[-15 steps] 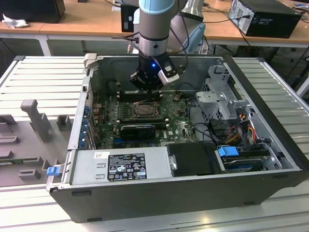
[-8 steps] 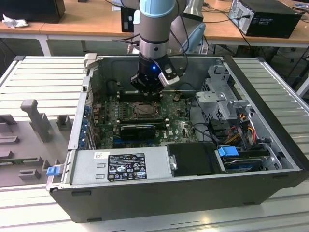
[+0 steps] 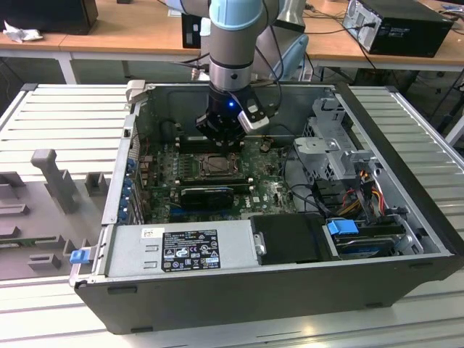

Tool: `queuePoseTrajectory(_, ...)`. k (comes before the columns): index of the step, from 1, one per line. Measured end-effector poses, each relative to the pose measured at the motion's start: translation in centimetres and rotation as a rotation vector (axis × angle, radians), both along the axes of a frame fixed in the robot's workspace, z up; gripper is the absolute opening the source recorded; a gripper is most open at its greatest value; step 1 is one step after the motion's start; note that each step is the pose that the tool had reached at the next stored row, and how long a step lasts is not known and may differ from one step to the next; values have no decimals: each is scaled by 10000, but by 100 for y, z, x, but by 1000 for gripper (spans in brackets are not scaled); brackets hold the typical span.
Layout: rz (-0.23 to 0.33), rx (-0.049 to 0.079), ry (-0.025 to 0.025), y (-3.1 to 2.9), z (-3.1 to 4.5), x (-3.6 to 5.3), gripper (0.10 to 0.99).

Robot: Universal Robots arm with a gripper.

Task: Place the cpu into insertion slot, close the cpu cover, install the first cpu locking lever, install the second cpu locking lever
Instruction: 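Install the first cpu locking lever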

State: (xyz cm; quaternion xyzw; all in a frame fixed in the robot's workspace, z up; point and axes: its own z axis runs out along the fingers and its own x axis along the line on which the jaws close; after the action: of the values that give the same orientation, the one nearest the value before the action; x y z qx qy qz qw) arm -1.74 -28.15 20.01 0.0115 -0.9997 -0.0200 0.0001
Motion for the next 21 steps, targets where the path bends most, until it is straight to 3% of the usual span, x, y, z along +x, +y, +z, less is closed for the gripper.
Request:
queuePoseTrajectory(10,-2,252,-13,3,9,3,106)
queuePoseTrajectory(13,-1,238,-8,2,72,4,106)
queuePoseTrajectory(15,-1,238,-7,2,166,3,106)
queuePoseTrajectory(21,-1,238,-8,-17,178,3,106)
